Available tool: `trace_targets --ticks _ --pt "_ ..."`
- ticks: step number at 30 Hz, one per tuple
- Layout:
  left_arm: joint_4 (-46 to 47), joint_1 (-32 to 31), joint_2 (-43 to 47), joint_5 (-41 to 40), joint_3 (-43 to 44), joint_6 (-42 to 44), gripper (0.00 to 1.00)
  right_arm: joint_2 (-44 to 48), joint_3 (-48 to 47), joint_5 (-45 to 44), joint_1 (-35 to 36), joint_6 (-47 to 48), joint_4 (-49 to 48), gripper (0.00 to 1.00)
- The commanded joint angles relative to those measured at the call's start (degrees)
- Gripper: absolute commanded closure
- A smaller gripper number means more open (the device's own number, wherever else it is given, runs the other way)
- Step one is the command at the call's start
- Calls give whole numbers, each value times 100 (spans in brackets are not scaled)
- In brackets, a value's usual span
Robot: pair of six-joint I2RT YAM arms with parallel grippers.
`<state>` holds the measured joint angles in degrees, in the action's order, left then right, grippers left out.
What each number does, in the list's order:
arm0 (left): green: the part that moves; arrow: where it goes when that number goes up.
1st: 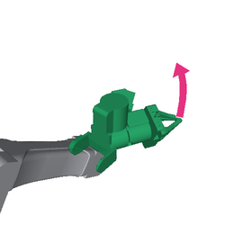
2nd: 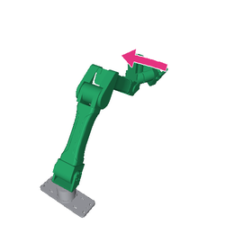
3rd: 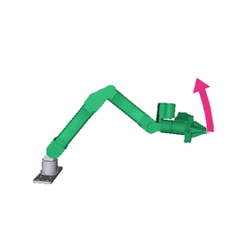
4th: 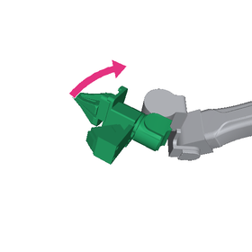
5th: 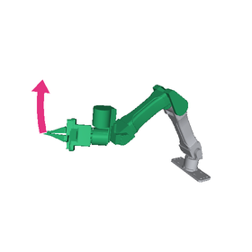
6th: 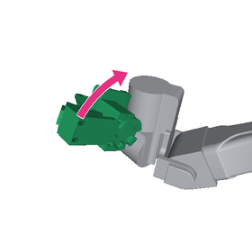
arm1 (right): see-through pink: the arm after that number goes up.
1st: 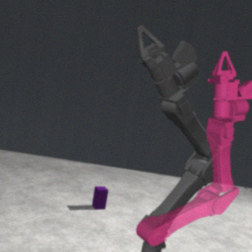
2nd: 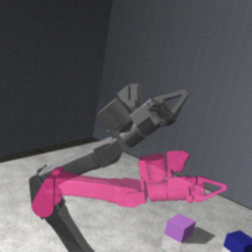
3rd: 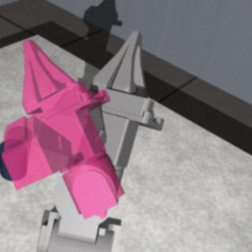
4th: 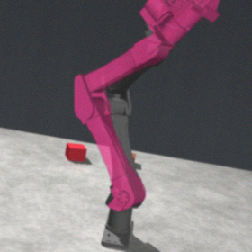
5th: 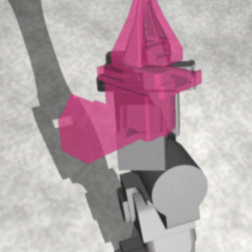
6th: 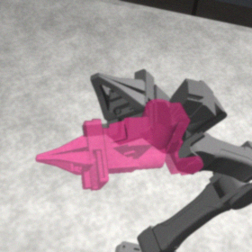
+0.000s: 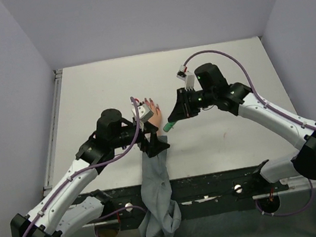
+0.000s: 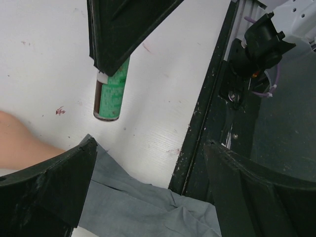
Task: Paint the nails
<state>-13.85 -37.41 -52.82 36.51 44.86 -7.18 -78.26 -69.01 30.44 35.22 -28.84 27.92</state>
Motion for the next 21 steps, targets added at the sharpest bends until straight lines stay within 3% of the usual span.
trace_targets --ticks 1,6,10,12,17,21 --pt "268 -187 79 -65 58 42 1 109 -25 726 160 -376 -480 99" --pt "418 -372 -44 -153 84 -20 3 74 -33 1008 239 -535 -770 99" --pt "383 -425 -80 -162 102 -3 21 91 -68 1008 275 -526 -788 99" --pt "453 -425 -71 -188 93 -64 23 100 -60 1043 292 -552 -815 99" --pt "374 -416 -150 -583 119 -117 9 74 -77 1131 362 -614 -920 99" --pt "382 -416 -150 -952 128 -152 6 48 -86 1131 398 -614 -920 99"
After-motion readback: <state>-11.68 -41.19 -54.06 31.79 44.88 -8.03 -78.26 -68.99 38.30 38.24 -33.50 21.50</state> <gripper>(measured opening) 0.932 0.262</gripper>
